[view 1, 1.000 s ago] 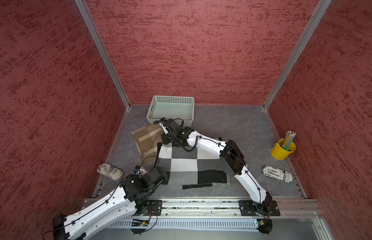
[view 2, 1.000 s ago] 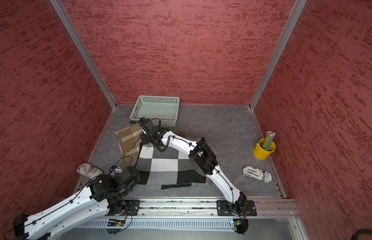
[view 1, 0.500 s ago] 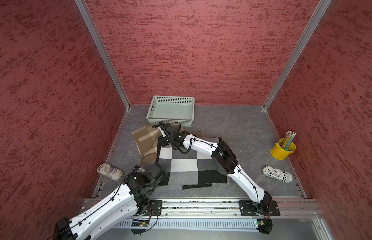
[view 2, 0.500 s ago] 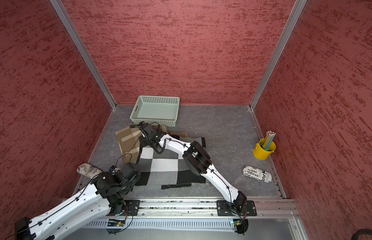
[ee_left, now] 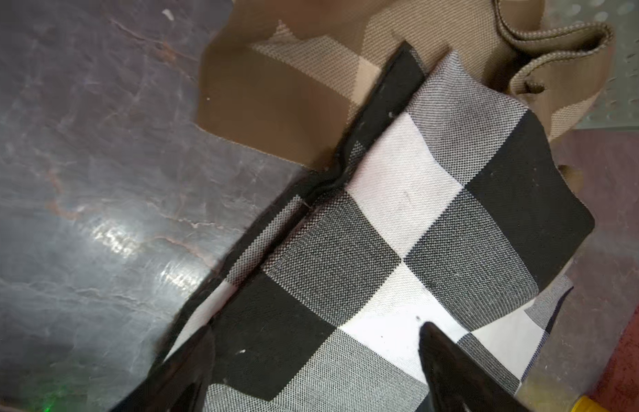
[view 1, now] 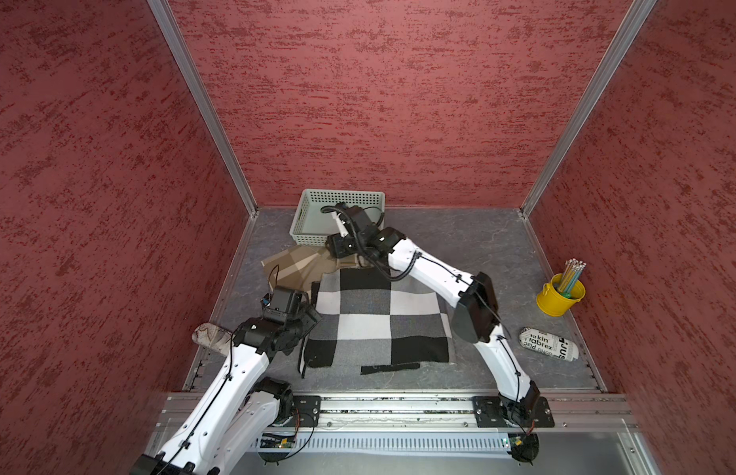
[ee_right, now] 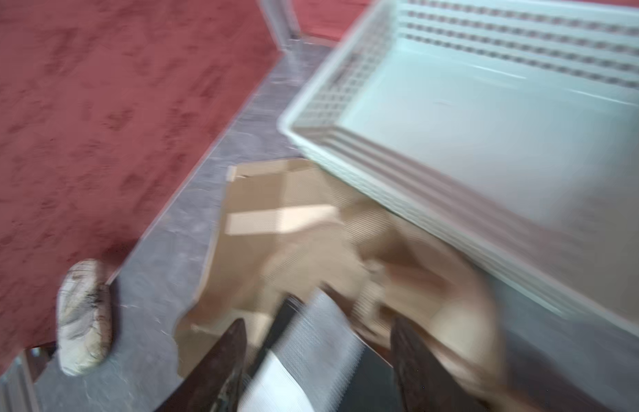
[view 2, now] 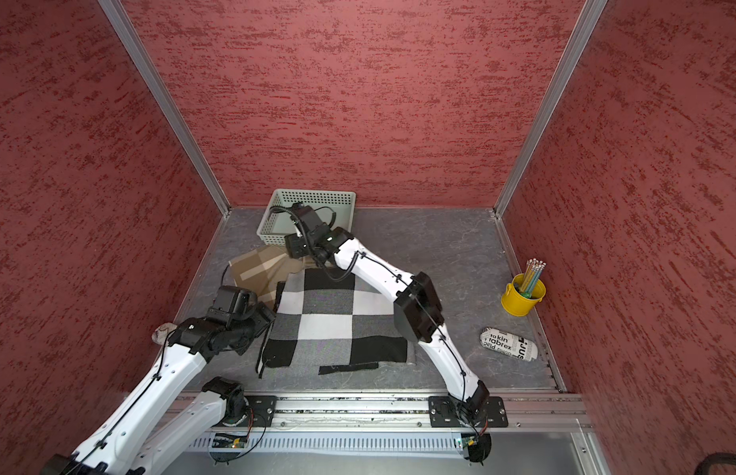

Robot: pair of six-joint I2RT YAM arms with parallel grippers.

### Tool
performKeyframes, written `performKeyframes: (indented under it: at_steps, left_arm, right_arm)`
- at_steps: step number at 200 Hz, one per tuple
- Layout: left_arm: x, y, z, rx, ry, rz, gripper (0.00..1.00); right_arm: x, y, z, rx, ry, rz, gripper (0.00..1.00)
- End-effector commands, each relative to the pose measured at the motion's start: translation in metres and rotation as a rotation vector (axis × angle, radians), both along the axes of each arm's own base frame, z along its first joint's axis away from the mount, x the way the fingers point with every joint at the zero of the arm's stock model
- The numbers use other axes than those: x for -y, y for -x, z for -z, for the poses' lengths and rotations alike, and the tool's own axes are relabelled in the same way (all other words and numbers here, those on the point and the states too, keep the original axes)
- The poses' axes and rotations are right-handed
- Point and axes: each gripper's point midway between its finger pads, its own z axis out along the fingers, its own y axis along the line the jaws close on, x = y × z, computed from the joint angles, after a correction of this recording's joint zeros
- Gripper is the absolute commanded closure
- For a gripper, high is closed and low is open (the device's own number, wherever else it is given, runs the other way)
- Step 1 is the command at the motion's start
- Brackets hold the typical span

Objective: Roll up the scarf and place it into the basket
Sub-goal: Fold the scarf at the center of the board.

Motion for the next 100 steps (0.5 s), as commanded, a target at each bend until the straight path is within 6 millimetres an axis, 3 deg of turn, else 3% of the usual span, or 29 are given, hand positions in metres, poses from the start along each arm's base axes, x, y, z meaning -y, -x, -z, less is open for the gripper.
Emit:
performKeyframes:
  at_steps: [1, 27, 40, 55, 74, 100]
  left_arm:
    - [0.002, -0.013, 0.008, 0.008, -0.017, 0.075, 0.0]
    - [0.007, -0.022, 0.031, -0.026, 0.015, 0.097, 0.03]
    - [0.009, -0.029, 0.038, -0.023, 0.02, 0.112, 0.08]
    - [0.009, -0.038, 0.045, -0.018, 0.017, 0.128, 0.1]
    - [0.012, -0.049, 0.052, -0.016, 0.021, 0.155, 0.1]
    - [0.009, -0.056, 0.063, -0.034, 0.016, 0.153, 0.08]
  right_arm:
    - [0.091, -0.003, -0.004, -0.038, 0.014, 0.203, 0.35]
    - [0.184, 0.019, 0.014, -0.099, 0.009, 0.355, 0.31]
    - [0.226, 0.034, 0.036, -0.149, 0.025, 0.424, 0.32]
    - [0.261, 0.051, 0.06, -0.206, 0.023, 0.48, 0.35]
    - [0.294, 0.069, 0.092, -0.292, -0.02, 0.531, 0.38]
    - [0.302, 0.082, 0.109, -0.323, -0.076, 0.534, 0.38]
